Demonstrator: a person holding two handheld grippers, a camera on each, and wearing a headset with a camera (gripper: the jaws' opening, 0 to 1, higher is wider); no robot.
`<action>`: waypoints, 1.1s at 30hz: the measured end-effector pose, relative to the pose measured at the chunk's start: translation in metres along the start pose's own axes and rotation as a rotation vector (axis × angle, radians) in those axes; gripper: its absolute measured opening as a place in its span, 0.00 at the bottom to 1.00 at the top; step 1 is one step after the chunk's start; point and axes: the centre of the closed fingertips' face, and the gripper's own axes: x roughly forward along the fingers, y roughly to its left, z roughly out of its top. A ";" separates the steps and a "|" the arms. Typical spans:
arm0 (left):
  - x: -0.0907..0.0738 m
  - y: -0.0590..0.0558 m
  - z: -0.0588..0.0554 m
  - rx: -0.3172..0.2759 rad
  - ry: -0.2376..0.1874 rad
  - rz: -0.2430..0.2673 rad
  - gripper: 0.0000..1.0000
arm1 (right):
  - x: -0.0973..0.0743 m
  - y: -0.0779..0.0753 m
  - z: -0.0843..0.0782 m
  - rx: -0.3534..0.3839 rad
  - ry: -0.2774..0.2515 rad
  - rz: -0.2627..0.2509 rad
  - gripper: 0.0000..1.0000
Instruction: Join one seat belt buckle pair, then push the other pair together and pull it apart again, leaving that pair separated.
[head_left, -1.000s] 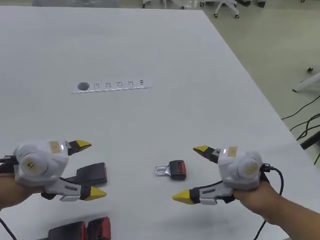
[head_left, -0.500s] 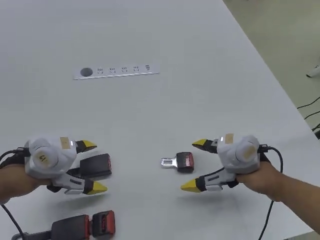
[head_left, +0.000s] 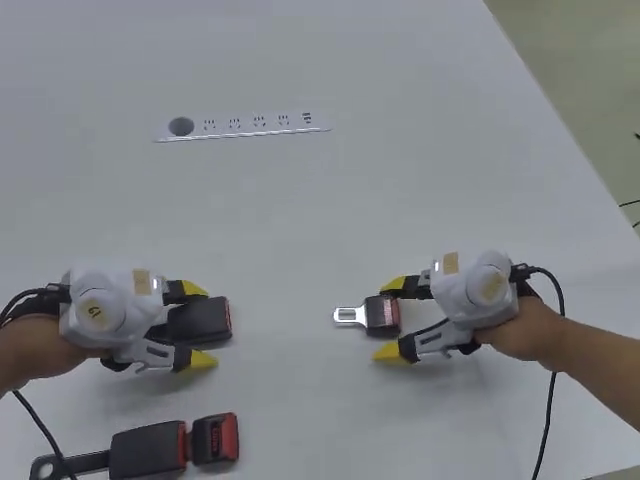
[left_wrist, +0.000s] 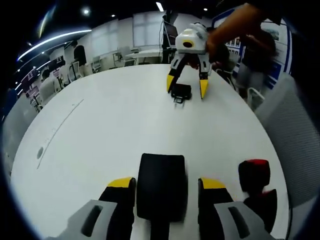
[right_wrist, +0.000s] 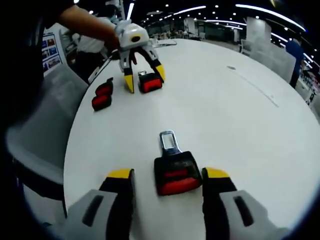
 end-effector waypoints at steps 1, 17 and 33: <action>-0.002 0.001 0.001 0.005 -0.003 -0.003 0.48 | 0.000 0.000 0.000 0.009 0.003 0.001 0.55; -0.003 0.004 -0.004 0.097 0.047 -0.067 0.37 | -0.004 -0.010 -0.004 -0.015 -0.031 0.040 0.36; 0.003 0.003 -0.003 0.119 0.079 -0.091 0.36 | 0.012 -0.005 0.016 -0.015 -0.071 0.055 0.36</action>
